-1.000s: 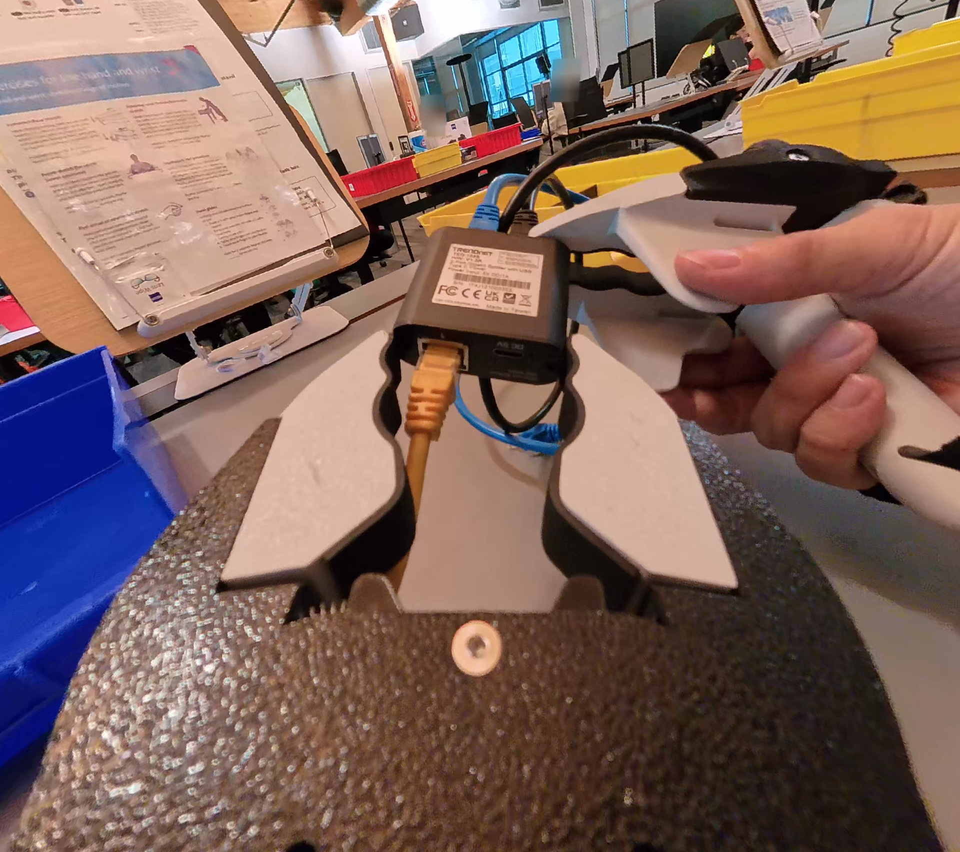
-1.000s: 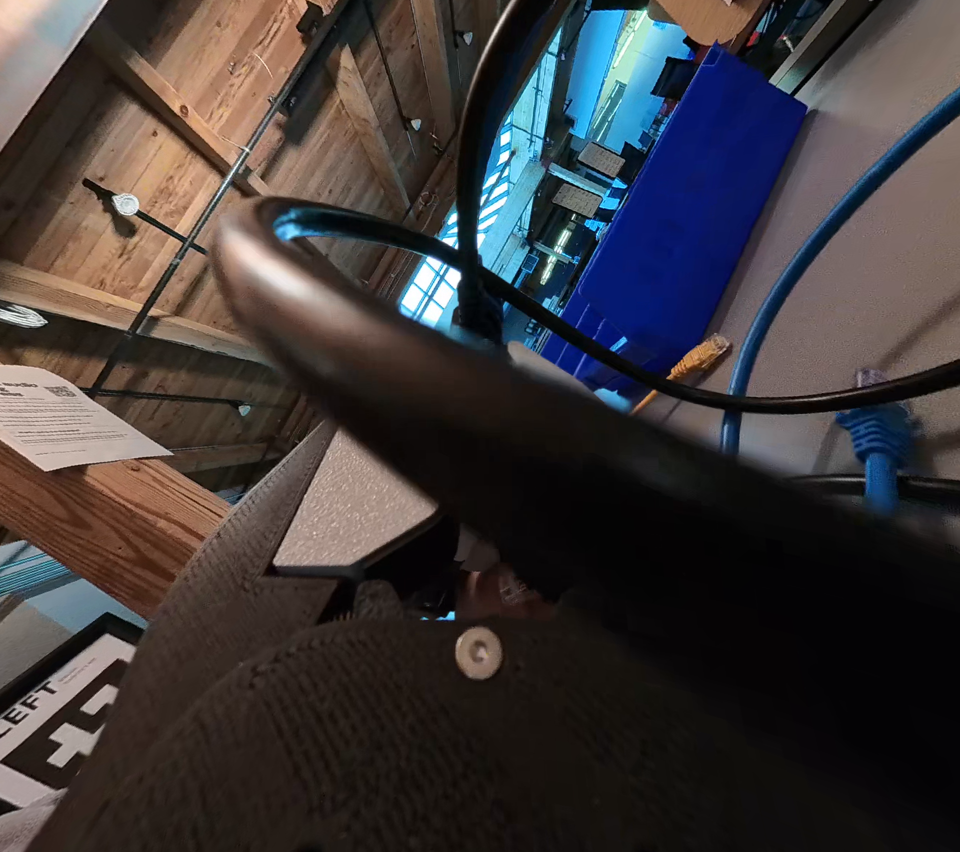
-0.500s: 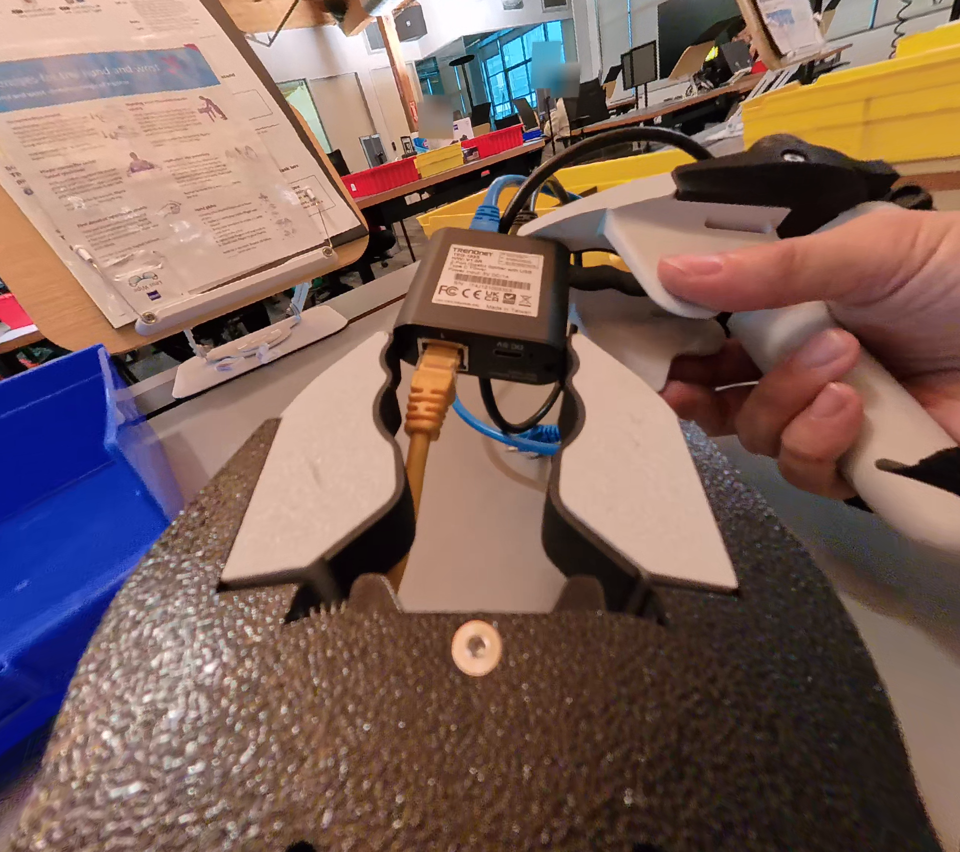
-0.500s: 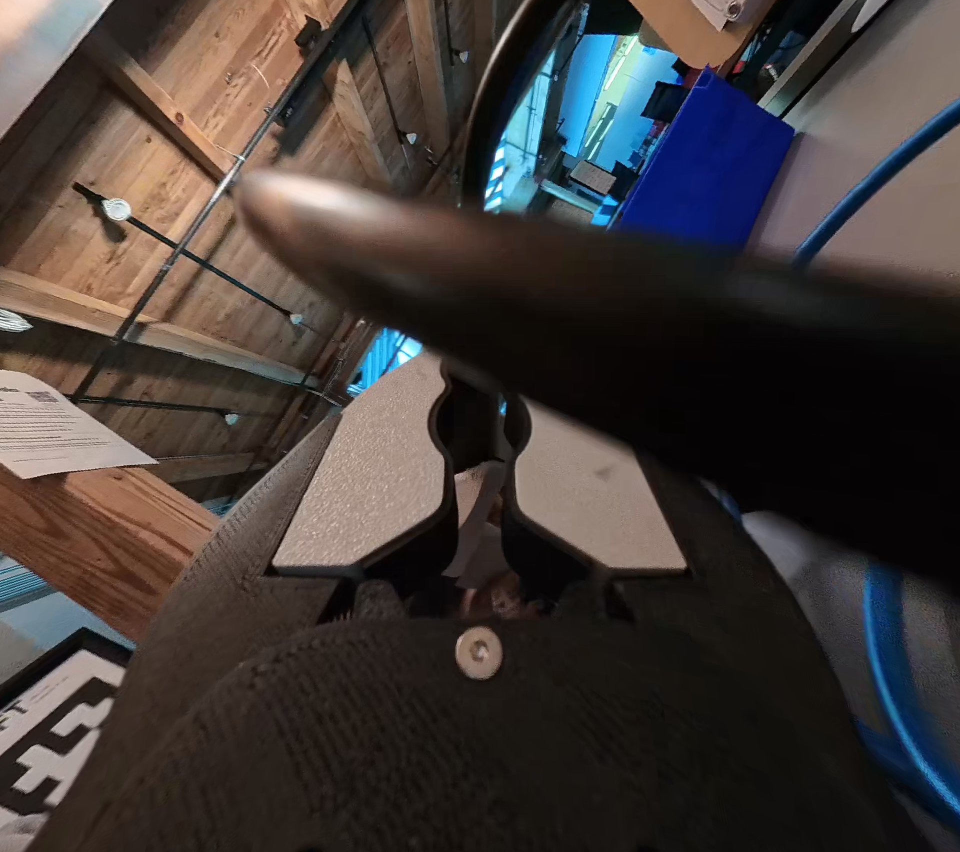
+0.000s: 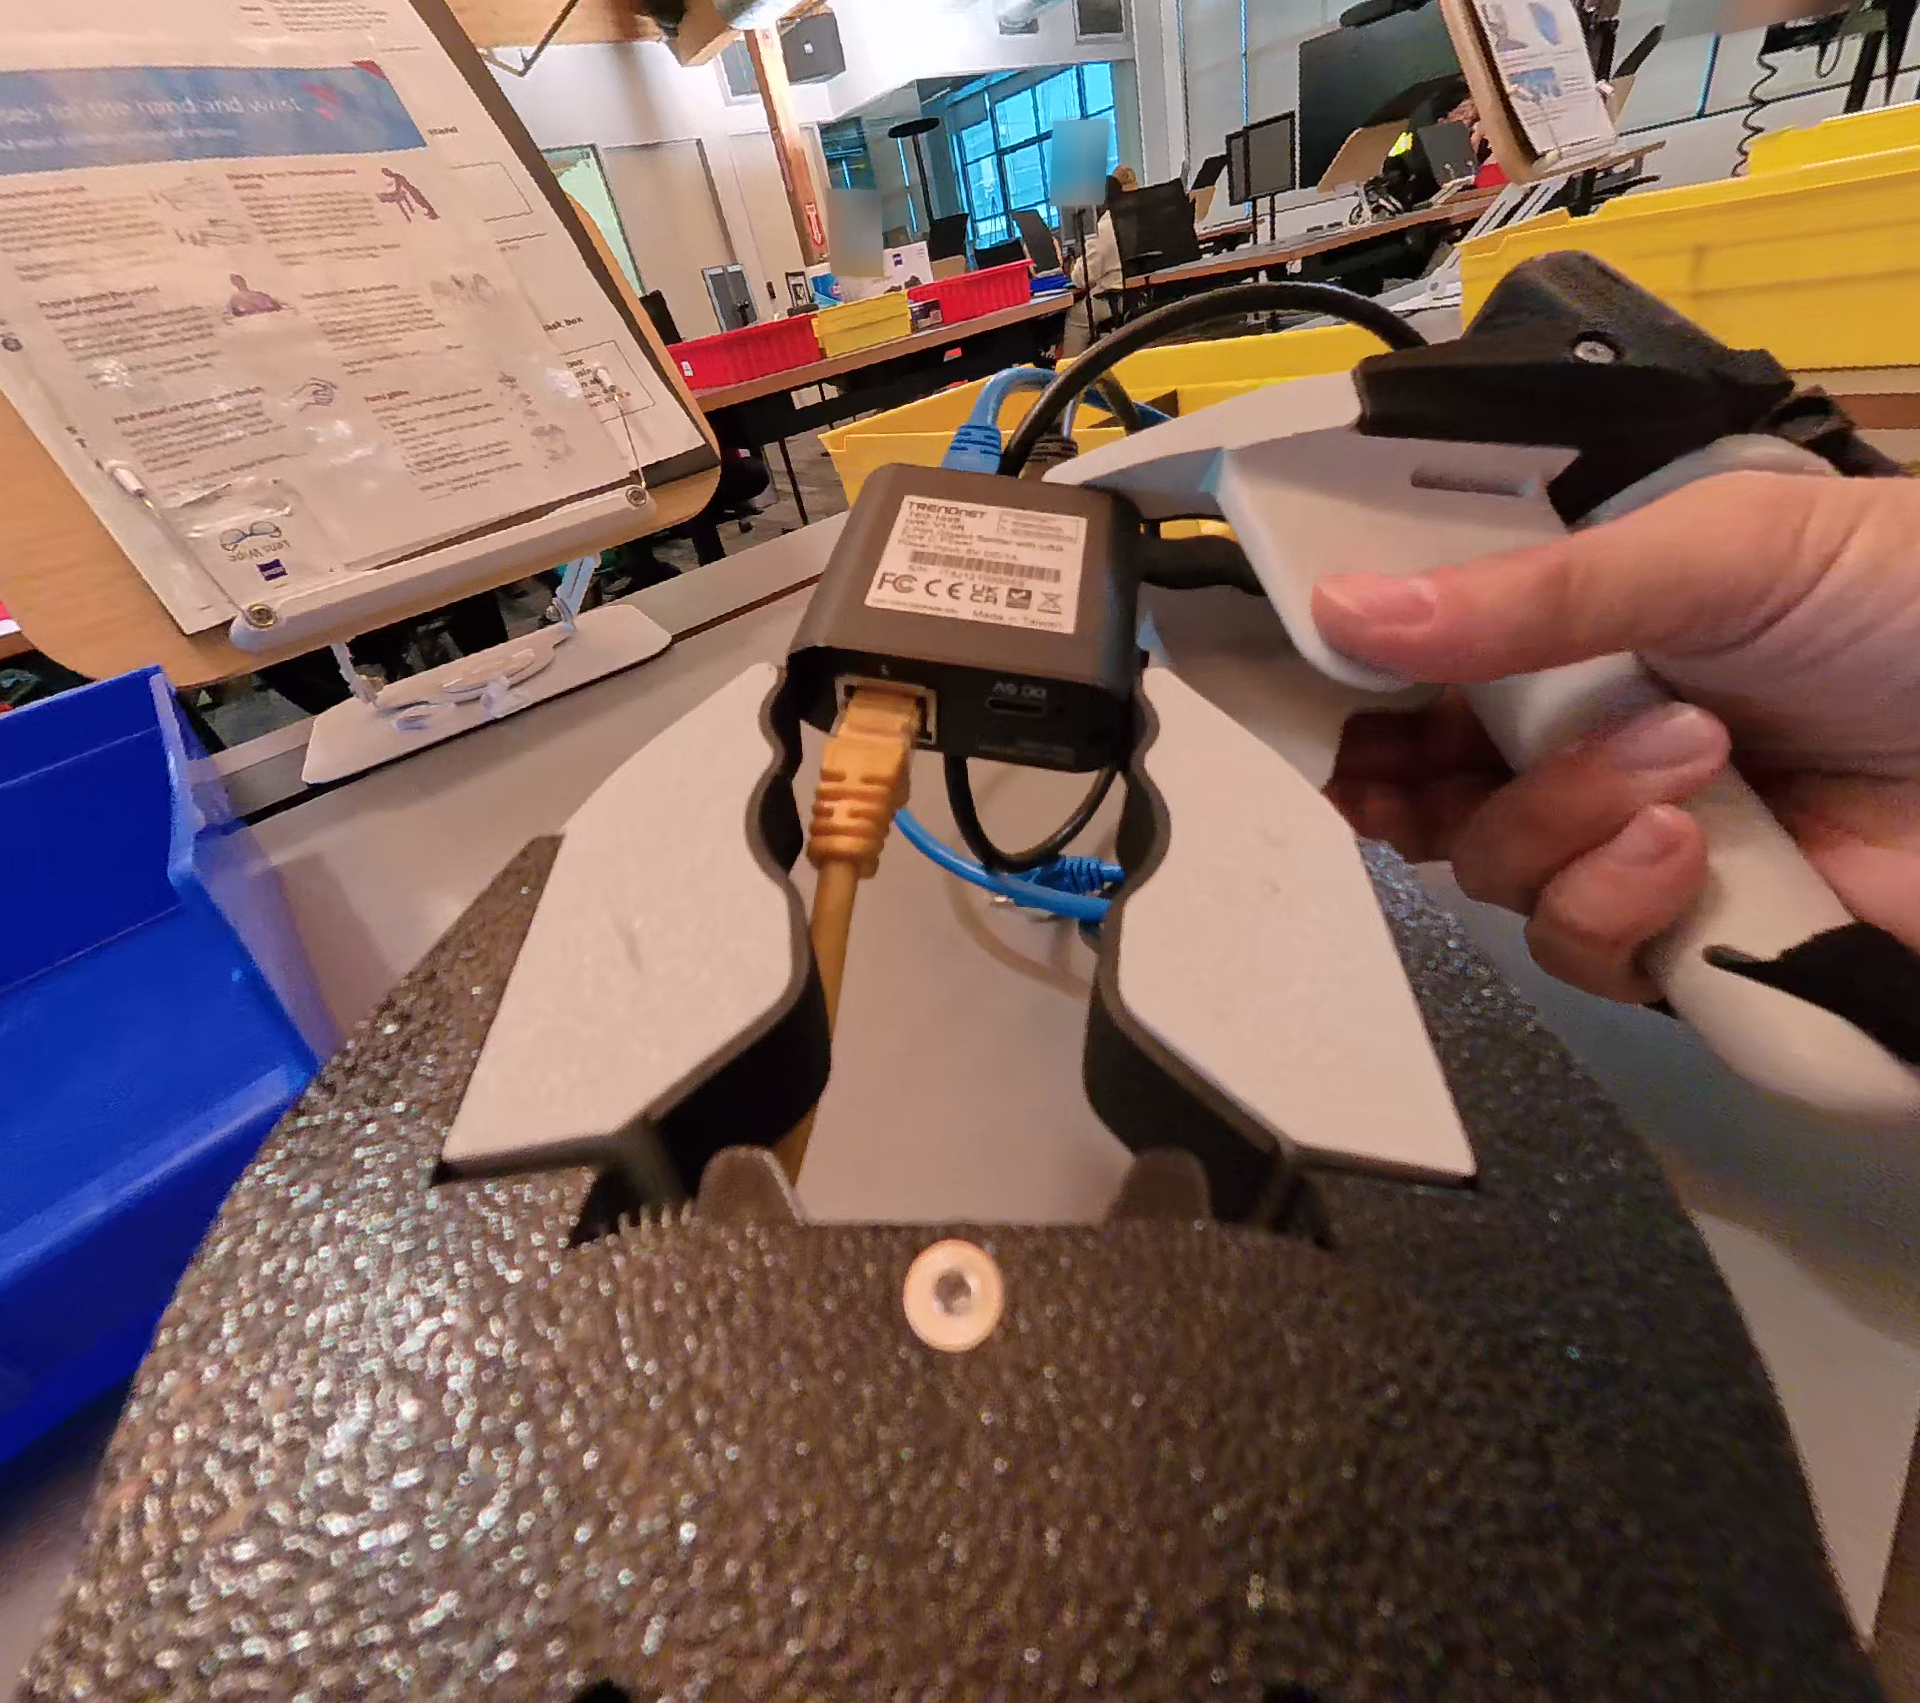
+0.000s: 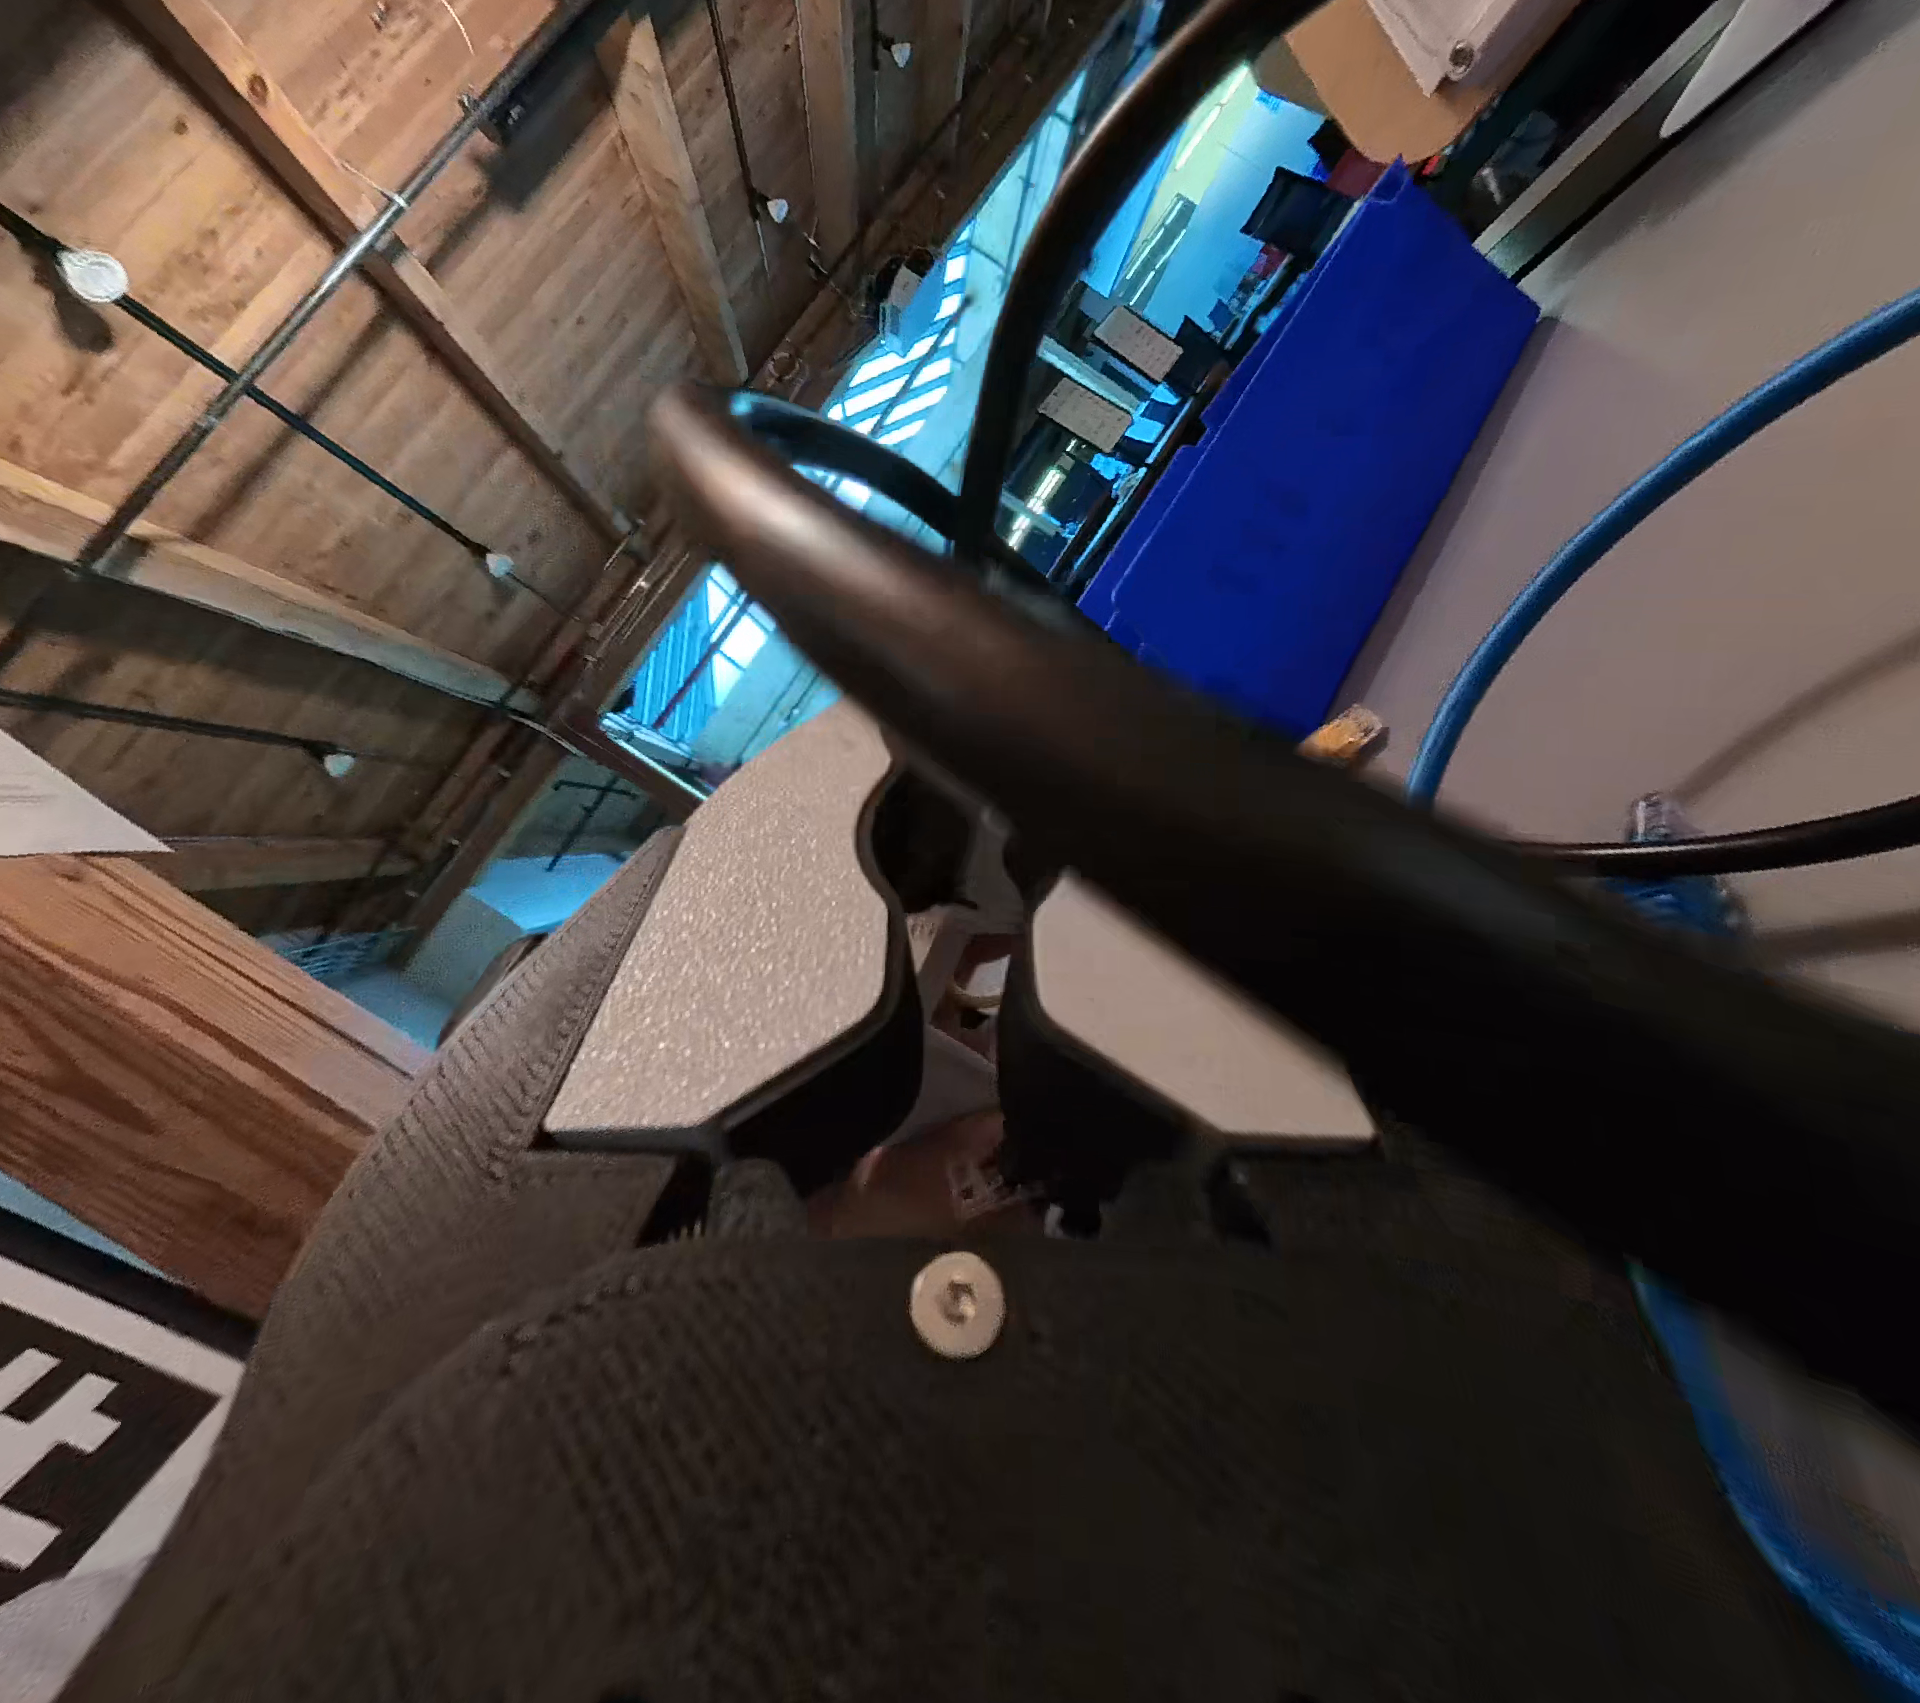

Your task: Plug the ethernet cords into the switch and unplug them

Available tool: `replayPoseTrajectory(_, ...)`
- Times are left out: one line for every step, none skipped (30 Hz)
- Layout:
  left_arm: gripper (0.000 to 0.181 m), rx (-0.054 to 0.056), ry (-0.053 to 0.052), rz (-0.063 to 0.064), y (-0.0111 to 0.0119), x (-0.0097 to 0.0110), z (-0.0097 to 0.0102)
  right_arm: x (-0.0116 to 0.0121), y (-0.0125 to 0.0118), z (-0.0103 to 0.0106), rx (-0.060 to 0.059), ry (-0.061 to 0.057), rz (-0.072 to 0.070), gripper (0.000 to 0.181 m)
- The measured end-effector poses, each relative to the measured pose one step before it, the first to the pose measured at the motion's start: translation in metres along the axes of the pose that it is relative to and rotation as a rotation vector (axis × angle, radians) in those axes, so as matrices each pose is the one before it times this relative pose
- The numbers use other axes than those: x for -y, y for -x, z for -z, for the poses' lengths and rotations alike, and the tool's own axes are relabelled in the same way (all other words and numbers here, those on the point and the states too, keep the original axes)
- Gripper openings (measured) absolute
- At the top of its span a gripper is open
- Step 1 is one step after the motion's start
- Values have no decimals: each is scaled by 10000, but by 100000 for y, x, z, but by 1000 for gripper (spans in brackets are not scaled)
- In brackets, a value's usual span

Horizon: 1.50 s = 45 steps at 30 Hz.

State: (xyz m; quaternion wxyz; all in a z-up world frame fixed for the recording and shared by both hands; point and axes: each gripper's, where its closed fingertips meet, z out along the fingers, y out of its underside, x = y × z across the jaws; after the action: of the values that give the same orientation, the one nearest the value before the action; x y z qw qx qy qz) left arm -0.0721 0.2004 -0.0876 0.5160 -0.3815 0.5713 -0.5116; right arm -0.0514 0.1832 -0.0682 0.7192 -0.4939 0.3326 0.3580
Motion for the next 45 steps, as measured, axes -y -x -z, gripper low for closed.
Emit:
replayPoseTrajectory(59,-17,19,-28,1,-38,-15,14,125,-25,-11,-66,93,14)
replayPoseTrajectory(59,-8,-10,-99,33,-11,0,-42,87,-31,-7,3,184,15)
replayPoseTrajectory(59,8,20,-155,70,-55,29,-14,134,-63,60,-17,218,15)
replayPoseTrajectory(59,51,-6,-195,90,8,47,-22,117,-63,112,-11,60,15)
replayPoseTrajectory(59,78,-24,-257,70,73,55,-21,213,-17,171,10,130,14)
replayPoseTrajectory(59,68,-29,-288,43,107,55,0,180,22,104,38,298,14)
replayPoseTrajectory(59,51,49,-247,31,-7,8,32,91,4,83,57,131,14)
replayPoseTrajectory(59,75,-8,-214,66,44,6,3,81,-35,120,26,-22,15)
replayPoseTrajectory(59,122,-12,-238,61,44,37,-16,-6,-1,32,16,-58,14)
replayPoseTrajectory(59,227,92,-386,105,-17,27,53,198,-36,155,-43,-71,14)
replayPoseTrajectory(59,349,72,-496,158,119,56,74,247,-68,183,-38,64,14)
replayPoseTrajectory(58,234,32,-220,77,207,33,118,-48,-21,-51,-19,96,13)
replayPoseTrajectory(58,-138,64,439,-90,54,-126,159,-108,37,-12,1,22,13)
replayPoseTrajectory(58,-376,-53,883,-170,59,-152,93,-163,2,-90,-5,12,14)
replayPoseTrajectory(58,-263,-37,726,-94,-97,-131,-1,-142,-32,-115,44,75,14)
replayPoseTrajectory(58,-150,-70,557,-53,-160,-65,-40,-113,-57,-118,90,159,14)
replayPoseTrajectory(58,-101,-17,508,-33,-174,-56,-52,-137,-61,-50,93,39,14)
replayPoseTrajectory(58,13,32,119,30,-122,-25,2,-112,-34,-63,-19,-59,14)
replayPoseTrajectory(58,160,87,-380,89,-6,-14,16,78,-23,109,-40,-149,14)
replayPoseTrajectory(58,202,19,-578,99,153,79,-2,40,5,41,-15,-42,14)
replayPoseTrajectory(58,143,65,-499,96,97,56,3,145,2,58,-13,55,14)
replayPoseTrajectory(58,142,-6,-440,117,110,76,-40,120,-54,14,86,44,14)
replayPoseTrajectory(58,183,28,-417,143,22,61,-17,96,-54,-3,45,119,14)
replayPoseTrajectory(58,96,23,-180,69,25,13,36,32,9,-37,-8,80,14)
replayPoseTrajectory(58,-159,-6,419,-99,17,-53,79,-39,42,9,4,-58,14)
replayPoseTrajectory(58,-381,-24,999,-231,-25,-95,116,-165,67,-112,-40,54,14)
replayPoseTrajectory(58,-288,17,899,-163,-231,-62,1189,-242,399,-205,-656,1,12)
replayPoseTrajectory(58,-107,3,583,77,-310,78,1980,-237,640,-4,-626,-173,12)
replayPoseTrajectory(58,81,59,251,451,-164,131,1377,-410,397,-211,-7,423,12)
replayPoseTrajectory(58,277,-95,-193,619,206,177,-15,-670,171,-460,757,948,12)
replayPoseTrajectory(58,131,-237,-309,280,464,148,-363,-237,251,-262,653,877,15)
replayPoseTrajectory(58,-39,-147,-34,2,428,0,158,911,276,407,61,86,12)
replayPoseTrajectory(58,59,-34,32,146,322,-53,110,1046,135,441,135,-277,12)
replayPoseTrajectory(58,157,-33,-110,311,273,79,-426,585,-17,137,625,2,13)
replayPoseTrajectory(58,161,-93,-183,374,359,217,-452,230,77,-91,732,362,13)
replayPoseTrajectory(58,105,-123,-121,373,480,260,-241,214,237,-86,610,478,13)
replayPoseTrajectory(58,104,-116,-28,451,560,255,-214,36,314,-145,613,253,13)
replayPoseTrajectory(58,114,-124,54,503,623,209,155,-373,465,-438,293,280,13)
replayPoseTrajectory(58,55,-144,140,459,649,178,391,-146,577,-254,124,510,13)
replayPoseTrajectory(58,36,-141,166,415,627,186,392,194,582,-10,195,506,13)
replayPoseTrajectory(58,126,-95,101,503,514,200,393,-172,591,-262,254,292,13)
replayPoseTrajectory(58,143,-54,15,527,397,192,522,-171,587,-236,230,337,13)
replayPoseTrajectory(58,116,-44,-21,501,306,188,411,51,541,-9,350,359,13)
replayPoseTrajectory(58,136,-52,-24,516,269,188,262,-122,540,-8,548,305,13)
replayPoseTrajectory(58,117,-68,-28,472,245,180,349,-575,661,-225,516,328,13)
